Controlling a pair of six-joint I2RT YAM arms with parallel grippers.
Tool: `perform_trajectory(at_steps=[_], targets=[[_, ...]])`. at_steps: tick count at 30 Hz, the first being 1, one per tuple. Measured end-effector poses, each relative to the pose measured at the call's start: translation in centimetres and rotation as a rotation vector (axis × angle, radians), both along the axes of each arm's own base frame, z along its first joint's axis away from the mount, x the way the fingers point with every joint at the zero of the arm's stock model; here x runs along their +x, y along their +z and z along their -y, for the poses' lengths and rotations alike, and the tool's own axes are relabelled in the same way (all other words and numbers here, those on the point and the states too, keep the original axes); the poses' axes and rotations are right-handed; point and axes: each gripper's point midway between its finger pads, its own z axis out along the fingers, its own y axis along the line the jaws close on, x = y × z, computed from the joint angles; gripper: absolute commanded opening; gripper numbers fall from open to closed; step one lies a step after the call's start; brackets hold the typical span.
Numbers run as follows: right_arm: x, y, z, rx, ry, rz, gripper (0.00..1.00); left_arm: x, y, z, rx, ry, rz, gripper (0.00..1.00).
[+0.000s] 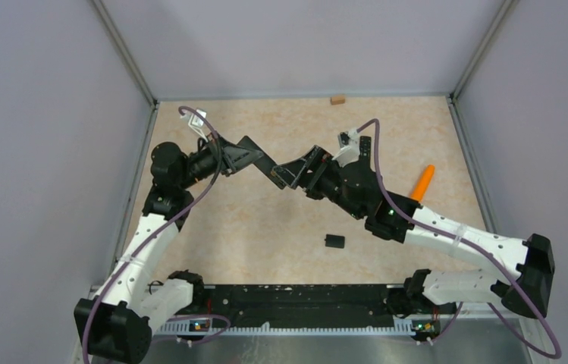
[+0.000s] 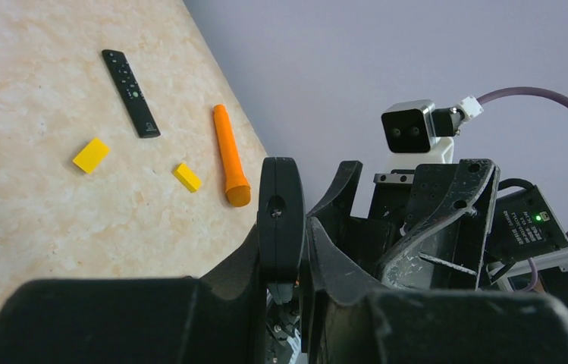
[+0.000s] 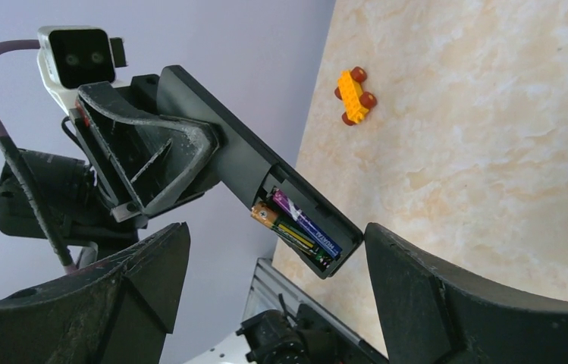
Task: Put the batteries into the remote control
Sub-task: Load the battery into the remote control.
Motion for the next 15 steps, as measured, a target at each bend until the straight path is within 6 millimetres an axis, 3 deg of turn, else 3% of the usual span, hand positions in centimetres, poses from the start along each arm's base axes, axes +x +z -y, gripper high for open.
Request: perform_trajectory(at_steps=[9,15], targets=[[0.3,-1.0,-1.6,0.051,0.018,-0.053,0.82,0.1,-0.5,-0.1,-0.008,0.012,-0.007,0.0],[0.4,-1.3,-2.8,0.092,0.052,-0.09,0.7,-0.3,0.1,-0.2,-0.013,0.008,0.018,0.0]])
